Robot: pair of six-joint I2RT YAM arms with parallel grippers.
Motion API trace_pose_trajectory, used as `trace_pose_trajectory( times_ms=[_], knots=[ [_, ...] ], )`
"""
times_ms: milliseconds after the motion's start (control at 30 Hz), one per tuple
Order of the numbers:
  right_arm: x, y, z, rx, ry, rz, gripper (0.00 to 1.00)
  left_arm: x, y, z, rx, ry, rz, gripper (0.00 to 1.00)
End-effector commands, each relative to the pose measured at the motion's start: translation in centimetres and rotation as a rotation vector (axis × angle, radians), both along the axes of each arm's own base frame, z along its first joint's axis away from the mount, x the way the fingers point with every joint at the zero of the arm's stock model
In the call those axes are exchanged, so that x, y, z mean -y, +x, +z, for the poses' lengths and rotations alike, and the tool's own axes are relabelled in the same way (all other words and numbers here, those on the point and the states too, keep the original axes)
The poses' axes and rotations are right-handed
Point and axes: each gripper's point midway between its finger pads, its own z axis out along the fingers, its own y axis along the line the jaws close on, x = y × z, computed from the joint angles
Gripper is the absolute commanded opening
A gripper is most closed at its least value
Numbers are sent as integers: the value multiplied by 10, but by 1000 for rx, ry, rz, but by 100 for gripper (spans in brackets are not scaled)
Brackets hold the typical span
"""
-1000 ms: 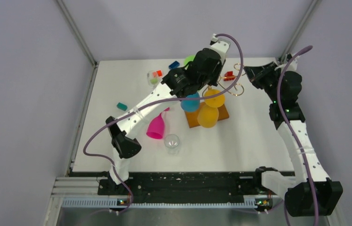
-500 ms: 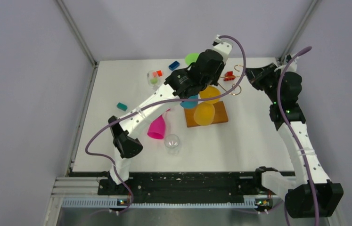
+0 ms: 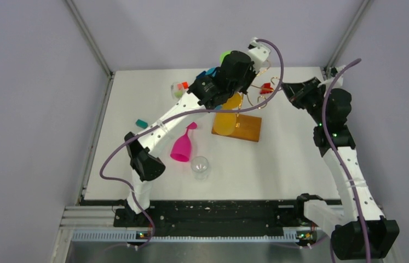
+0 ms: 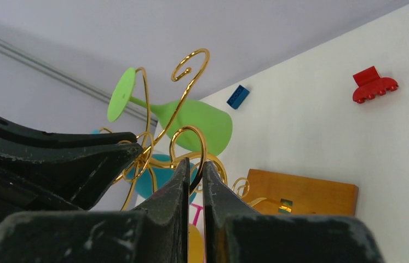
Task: Place the wine glass upside down on the wine glass rack
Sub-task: Place the wine glass at the center of the board.
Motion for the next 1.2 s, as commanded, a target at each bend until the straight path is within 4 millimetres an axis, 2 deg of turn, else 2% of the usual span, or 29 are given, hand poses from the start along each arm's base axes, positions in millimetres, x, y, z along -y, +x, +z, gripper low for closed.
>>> trace_pose_trajectory(
  times_ms=[0, 533, 967, 1167],
  knots=[
    [-33, -23, -6, -4, -15, 172, 0, 19, 11, 58, 165, -146, -112, 0],
    [-79, -48, 6, 6, 118, 339, 0, 0, 35, 68, 168, -185, -161, 0],
    [-121, -71, -4, -4, 92, 425, 0, 0, 41, 62, 157, -195, -173, 0],
    [-131, -75, -16, -15, 43, 426, 0, -4, 36, 54, 144, -197, -169, 0]
  ],
)
